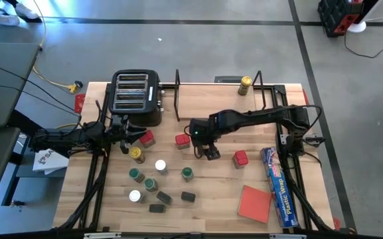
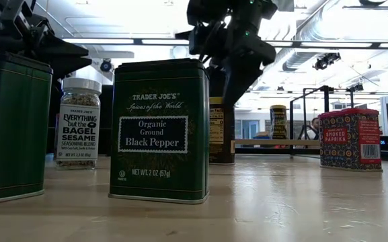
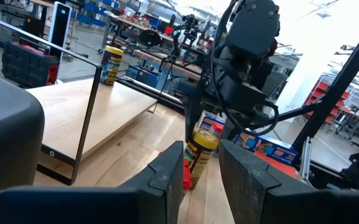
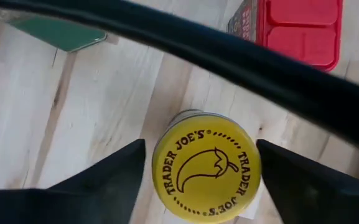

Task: Shelf spices
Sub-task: Put the right yellow seasoning bottle on the shelf aligned with the other yellow seasoning bottle

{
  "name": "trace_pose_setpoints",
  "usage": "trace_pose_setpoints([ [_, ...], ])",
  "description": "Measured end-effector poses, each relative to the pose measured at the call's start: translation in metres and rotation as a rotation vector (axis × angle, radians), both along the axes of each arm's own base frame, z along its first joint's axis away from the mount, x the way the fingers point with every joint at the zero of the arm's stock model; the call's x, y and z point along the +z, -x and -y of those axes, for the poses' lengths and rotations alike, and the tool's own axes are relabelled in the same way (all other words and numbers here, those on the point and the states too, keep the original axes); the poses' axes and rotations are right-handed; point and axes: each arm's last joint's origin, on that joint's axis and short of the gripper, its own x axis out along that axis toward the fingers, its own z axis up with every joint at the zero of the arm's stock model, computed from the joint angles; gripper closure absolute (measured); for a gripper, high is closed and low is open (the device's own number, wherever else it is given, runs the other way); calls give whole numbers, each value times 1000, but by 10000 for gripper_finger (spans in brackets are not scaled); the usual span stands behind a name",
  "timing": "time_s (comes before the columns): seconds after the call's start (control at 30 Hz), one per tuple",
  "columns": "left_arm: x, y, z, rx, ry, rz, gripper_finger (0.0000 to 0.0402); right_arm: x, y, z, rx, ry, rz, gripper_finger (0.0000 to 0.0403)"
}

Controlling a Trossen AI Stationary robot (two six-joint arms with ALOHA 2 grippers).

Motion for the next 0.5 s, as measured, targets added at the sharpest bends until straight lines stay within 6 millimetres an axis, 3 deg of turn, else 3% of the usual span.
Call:
trace_pose_setpoints([
  [0.13,0,0,0,0,0,0,305,2,1,0,-55,-17,-2,190],
  [0.23,0,0,0,0,0,0,305,11,6,3,-110,-33,-13,191],
  [0.33,0,0,0,0,0,0,305,36,15,12,-183,-42,-18,191],
  [0.5,0,0,0,0,0,0,305,75,47,39,-374,3,-31,191],
])
